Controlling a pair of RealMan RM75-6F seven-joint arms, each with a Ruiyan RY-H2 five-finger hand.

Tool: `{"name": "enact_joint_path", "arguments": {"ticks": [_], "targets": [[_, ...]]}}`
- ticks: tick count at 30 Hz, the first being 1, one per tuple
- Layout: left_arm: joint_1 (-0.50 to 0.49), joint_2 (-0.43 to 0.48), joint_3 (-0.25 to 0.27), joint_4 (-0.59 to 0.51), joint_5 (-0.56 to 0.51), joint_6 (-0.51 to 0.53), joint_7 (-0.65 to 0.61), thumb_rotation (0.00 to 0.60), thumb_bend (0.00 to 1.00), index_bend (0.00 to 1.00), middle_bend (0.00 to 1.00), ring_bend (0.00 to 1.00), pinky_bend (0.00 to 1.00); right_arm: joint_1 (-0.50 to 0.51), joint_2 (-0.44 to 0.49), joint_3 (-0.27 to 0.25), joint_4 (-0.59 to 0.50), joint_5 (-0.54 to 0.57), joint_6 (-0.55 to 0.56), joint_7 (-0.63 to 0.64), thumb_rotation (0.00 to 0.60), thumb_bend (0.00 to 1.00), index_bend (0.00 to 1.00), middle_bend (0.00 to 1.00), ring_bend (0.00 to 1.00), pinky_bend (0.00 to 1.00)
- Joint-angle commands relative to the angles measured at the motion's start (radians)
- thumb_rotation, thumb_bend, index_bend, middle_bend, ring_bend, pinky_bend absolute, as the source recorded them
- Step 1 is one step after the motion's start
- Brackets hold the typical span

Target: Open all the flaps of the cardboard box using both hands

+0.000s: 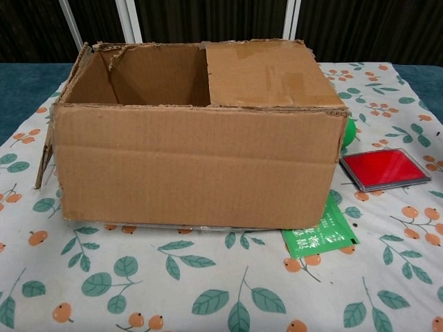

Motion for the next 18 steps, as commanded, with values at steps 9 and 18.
{"name": "enact_joint_path", "arguments": {"ticks": [9, 18], "targets": [[0.334, -0.492, -0.057, 0.265, -0.048, 0.568, -0.018, 0.600, 0.21, 0.00, 0.00, 0.00, 0.00, 0.115, 0.161, 0.018, -0.166, -0.104, -0.128, -0.158, 0.600, 0.32, 0.00, 0.00, 0.00, 0.24], [0.373, -0.577, -0.063, 0.382, -0.033, 0.557, -0.079, 0.600, 0.21, 0.00, 0.00, 0.00, 0.00, 0.315, 0.291, 0.093, -0.310, -0.138, -0.357, -0.334, 0.600, 0.42, 0.00, 0.00, 0.00, 0.24]]}}
